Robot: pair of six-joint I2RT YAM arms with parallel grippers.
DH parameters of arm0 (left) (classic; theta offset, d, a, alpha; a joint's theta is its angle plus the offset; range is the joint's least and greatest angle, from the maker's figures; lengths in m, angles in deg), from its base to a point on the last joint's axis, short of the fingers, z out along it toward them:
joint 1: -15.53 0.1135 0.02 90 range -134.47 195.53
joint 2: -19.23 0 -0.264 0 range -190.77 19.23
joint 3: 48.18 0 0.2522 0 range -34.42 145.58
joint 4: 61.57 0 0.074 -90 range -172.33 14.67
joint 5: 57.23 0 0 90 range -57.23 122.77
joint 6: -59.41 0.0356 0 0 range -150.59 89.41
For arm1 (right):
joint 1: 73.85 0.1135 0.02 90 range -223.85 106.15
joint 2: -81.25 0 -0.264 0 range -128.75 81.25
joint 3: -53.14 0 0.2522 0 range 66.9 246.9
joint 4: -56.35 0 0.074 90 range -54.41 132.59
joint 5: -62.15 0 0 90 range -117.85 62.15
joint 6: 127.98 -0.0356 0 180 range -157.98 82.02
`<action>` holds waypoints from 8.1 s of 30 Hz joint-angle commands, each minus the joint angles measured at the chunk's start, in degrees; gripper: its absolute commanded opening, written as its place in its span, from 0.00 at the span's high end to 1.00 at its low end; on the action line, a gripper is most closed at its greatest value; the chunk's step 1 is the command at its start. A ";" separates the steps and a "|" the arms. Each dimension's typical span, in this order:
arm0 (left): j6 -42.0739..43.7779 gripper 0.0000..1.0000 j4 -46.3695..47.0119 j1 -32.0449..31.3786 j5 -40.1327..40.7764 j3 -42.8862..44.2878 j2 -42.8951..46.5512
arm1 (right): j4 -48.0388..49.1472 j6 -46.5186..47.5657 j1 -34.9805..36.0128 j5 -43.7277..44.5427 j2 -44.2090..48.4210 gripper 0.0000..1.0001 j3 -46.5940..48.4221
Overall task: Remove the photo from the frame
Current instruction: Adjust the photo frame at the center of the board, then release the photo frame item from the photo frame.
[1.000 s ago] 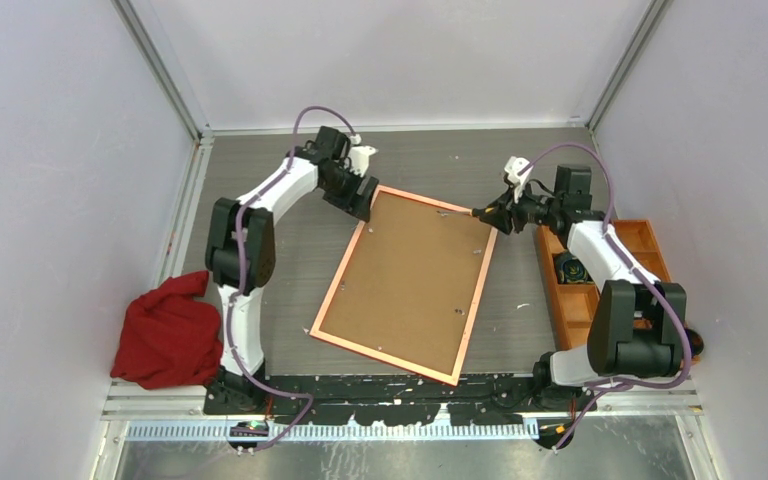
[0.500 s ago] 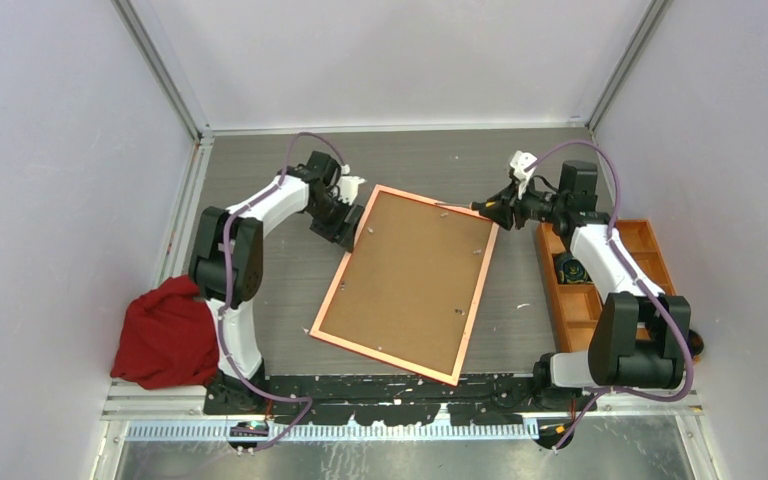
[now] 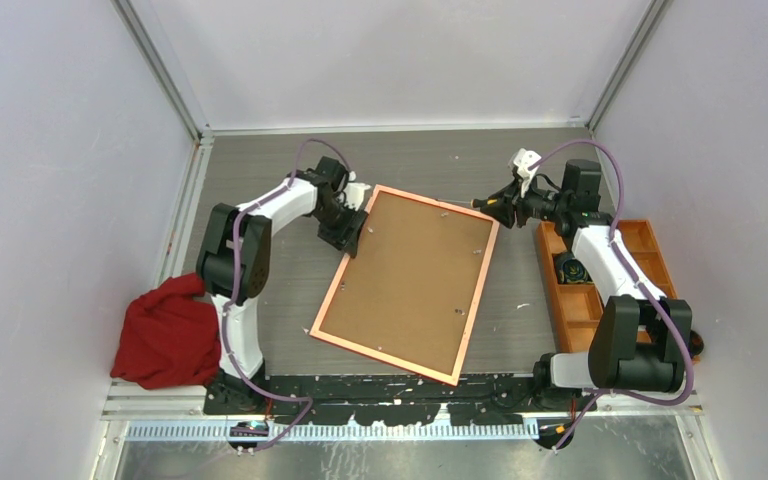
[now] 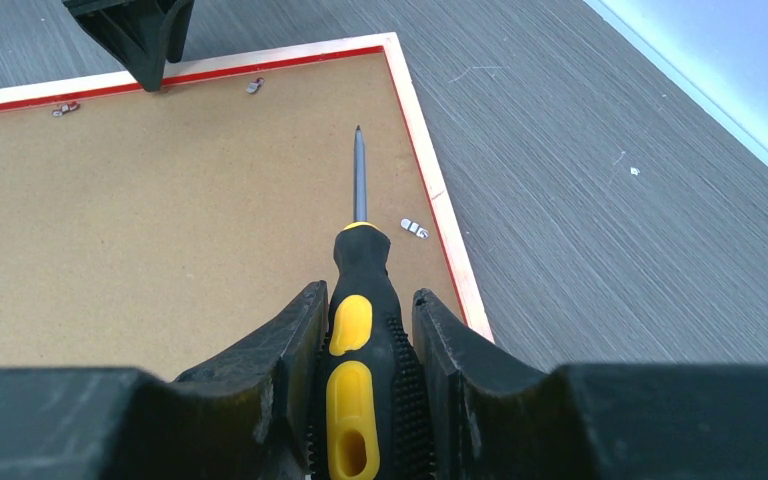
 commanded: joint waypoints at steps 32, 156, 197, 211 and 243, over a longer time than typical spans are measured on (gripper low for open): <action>10.83 0.57 -15.71 -3.01 26.00 56.38 -30.04 | 5.80 -2.76 -1.12 -1.19 4.07 0.99 0.17; -8.61 0.46 9.75 9.84 -3.27 1.75 -0.75 | -2.83 -21.60 41.00 39.44 -7.97 0.99 14.40; -9.89 0.45 26.06 18.77 -21.00 -10.41 3.76 | 7.33 -70.48 43.12 36.91 -14.01 0.99 9.13; -12.64 0.47 26.64 19.44 -24.33 -10.29 1.36 | 4.07 -72.89 43.10 36.47 -18.89 0.99 11.29; -14.76 0.56 22.14 19.69 -24.98 -6.38 -3.76 | 3.82 -75.50 42.94 35.44 -22.94 0.99 14.52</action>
